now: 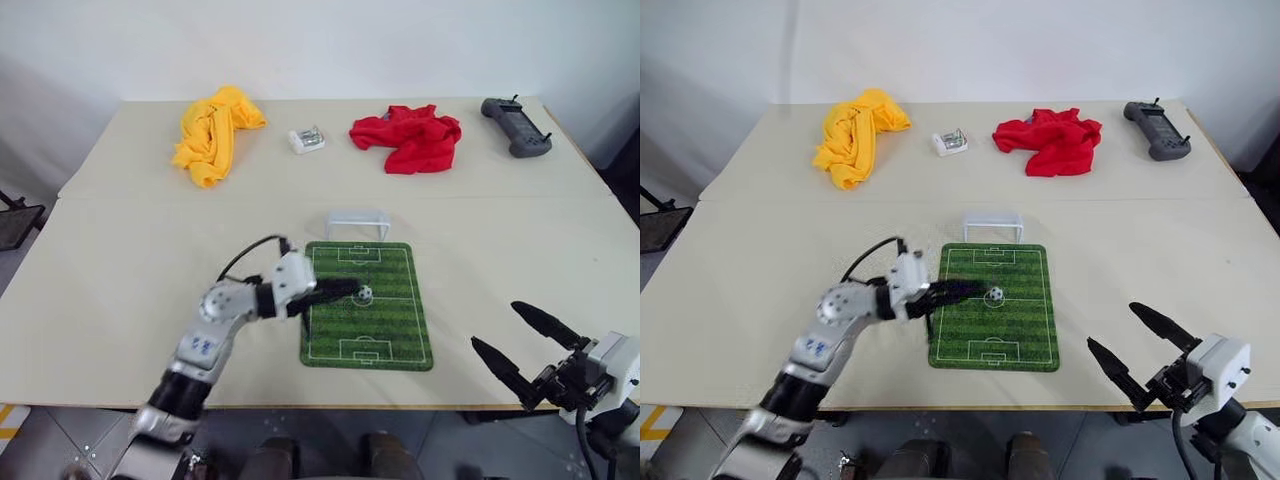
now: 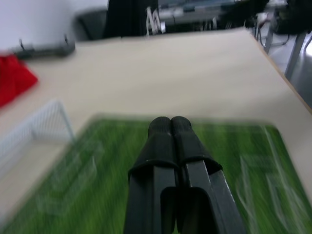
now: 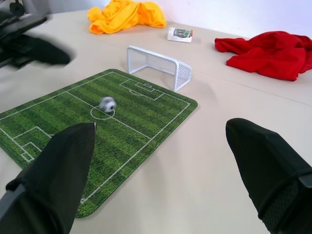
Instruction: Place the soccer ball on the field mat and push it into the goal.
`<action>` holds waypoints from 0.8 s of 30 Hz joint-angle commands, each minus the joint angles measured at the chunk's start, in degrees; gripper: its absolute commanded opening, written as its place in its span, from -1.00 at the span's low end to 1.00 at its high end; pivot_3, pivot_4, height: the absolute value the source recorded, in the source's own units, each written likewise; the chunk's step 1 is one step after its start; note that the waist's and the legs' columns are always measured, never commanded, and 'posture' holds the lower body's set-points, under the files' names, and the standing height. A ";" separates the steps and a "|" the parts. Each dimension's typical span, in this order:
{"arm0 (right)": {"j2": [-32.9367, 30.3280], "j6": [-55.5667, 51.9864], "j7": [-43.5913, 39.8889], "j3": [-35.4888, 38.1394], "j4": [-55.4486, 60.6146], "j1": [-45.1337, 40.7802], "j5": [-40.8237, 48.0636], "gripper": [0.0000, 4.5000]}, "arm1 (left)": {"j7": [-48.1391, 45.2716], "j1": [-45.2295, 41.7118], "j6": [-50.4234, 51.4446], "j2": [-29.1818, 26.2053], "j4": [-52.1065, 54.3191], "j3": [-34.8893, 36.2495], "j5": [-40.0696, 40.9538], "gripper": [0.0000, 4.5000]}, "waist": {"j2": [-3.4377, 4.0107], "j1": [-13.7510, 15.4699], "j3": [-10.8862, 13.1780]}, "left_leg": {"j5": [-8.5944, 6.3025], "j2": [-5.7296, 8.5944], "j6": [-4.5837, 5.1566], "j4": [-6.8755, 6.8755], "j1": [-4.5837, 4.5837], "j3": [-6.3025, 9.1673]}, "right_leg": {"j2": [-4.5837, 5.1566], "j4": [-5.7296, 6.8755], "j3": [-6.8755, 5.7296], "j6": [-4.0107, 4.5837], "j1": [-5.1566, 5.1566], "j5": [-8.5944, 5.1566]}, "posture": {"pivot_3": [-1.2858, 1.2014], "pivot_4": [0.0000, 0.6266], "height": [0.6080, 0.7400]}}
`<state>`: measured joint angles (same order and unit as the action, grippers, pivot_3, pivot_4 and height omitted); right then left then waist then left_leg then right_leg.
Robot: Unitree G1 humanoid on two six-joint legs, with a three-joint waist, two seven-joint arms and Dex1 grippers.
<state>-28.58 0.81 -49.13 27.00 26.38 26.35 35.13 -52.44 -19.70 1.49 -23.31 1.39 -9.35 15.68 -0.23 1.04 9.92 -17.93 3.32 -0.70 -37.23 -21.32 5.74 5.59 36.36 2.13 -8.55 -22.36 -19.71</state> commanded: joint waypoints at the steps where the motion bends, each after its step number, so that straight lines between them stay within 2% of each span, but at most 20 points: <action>1: 0.25 1.71 -0.23 0.31 -1.68 -1.39 -0.14 1.00 | 2.49 5.96 1.68 -2.67 4.31 8.46 4.47 -1.00 | 0.00 0.17 0.00 | 0.01 0.01 0.01 -0.03 0.02 -0.01 | 0.03 -0.02 0.04 0.01 0.05 0.01 | 0.03 -0.52 1.00; 6: -0.10 2.97 -1.26 0.23 -4.83 -3.82 -0.86 1.00 | 2.75 14.09 -1.61 -6.93 3.78 16.26 4.66 -1.00 | 0.01 0.32 0.00 | 0.01 -0.02 0.04 0.05 0.20 0.00 | 0.07 -0.26 0.04 0.12 0.27 0.06 | 0.03 -0.52 1.00; 12: -0.79 3.85 -3.21 -0.51 -7.66 -5.95 -1.75 1.00 | 12.10 11.95 3.69 -6.47 -0.18 25.63 7.03 -1.00 | 0.01 0.44 -0.01 | 0.00 -0.01 0.05 0.04 0.20 0.07 | 0.09 -0.38 -0.05 0.14 0.37 0.08 | 0.03 -0.52 1.00; 24: -2.15 4.51 -5.16 -1.04 -12.09 -10.60 -2.32 1.00 | 14.79 9.99 5.88 -4.94 -0.29 26.66 8.17 -1.00 | 0.01 0.24 -0.01 | -0.01 -0.06 0.00 0.12 0.17 0.04 | 0.04 -0.26 -0.06 0.11 0.22 0.09 | 0.03 -0.52 1.00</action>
<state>-30.13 4.03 -54.02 25.21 13.63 15.93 32.48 -38.00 -9.26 7.65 -27.94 0.64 15.71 22.78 -0.22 1.28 9.92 -17.94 3.26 -0.69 -37.11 -21.15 5.78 5.63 36.09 2.06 -8.44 -22.14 -19.62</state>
